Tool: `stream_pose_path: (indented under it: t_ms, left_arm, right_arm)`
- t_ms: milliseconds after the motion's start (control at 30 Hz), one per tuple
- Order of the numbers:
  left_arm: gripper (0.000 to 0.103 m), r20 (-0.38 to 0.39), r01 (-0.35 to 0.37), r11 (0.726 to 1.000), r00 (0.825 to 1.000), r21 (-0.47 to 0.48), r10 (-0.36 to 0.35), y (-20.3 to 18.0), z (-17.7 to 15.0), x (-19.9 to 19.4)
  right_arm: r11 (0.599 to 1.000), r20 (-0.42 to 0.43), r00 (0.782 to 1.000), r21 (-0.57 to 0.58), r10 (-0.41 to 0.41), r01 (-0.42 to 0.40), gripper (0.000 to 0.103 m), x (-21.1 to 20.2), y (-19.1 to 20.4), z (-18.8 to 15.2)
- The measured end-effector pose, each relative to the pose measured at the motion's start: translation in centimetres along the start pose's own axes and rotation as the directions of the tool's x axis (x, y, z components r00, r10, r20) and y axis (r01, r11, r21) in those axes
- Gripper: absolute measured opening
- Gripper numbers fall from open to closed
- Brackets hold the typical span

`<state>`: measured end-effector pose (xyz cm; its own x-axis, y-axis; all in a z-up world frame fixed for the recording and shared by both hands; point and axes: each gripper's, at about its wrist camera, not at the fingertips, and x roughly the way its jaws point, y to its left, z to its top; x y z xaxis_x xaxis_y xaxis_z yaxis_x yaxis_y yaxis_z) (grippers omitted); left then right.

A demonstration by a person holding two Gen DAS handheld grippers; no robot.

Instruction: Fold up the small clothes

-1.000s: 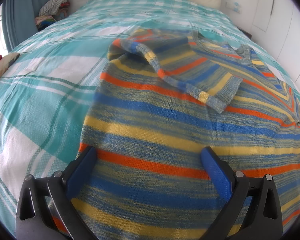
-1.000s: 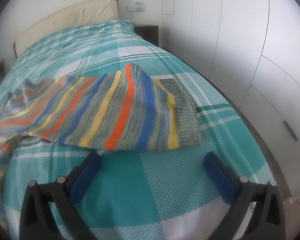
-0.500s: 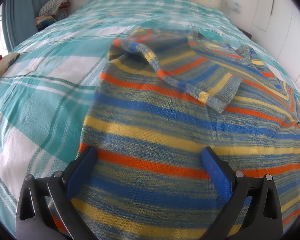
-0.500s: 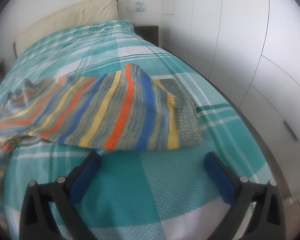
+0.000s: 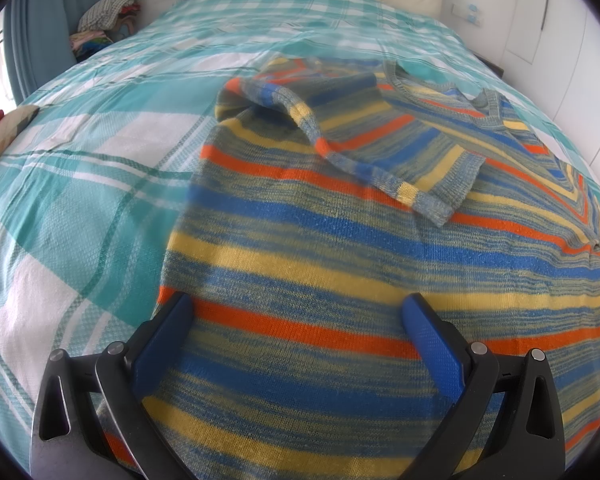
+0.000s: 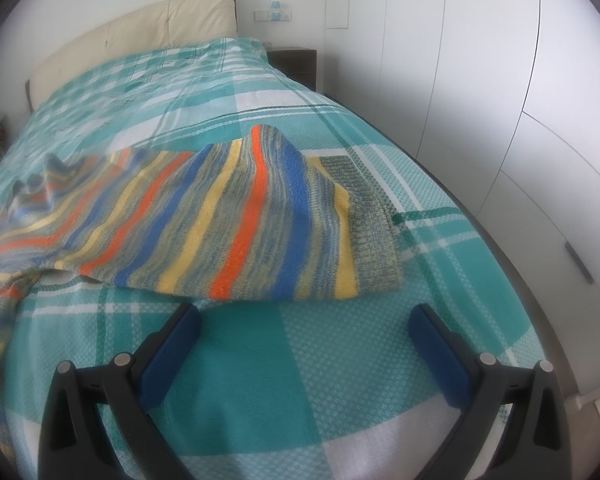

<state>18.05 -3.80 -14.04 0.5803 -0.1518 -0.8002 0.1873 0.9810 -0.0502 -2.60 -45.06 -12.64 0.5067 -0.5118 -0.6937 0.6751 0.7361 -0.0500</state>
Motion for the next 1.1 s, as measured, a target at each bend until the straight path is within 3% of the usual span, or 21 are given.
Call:
stream_pose_path:
  t_ms: [1100]
  left_arm:
    - [0.103, 0.001, -0.002, 1.000, 1.000, -0.002, 0.002, 0.01, -0.08, -0.06]
  right_arm:
    - [1.000, -0.002, 1.000, 0.000, -0.008, 0.008, 0.103, 0.20, 0.09, -0.05]
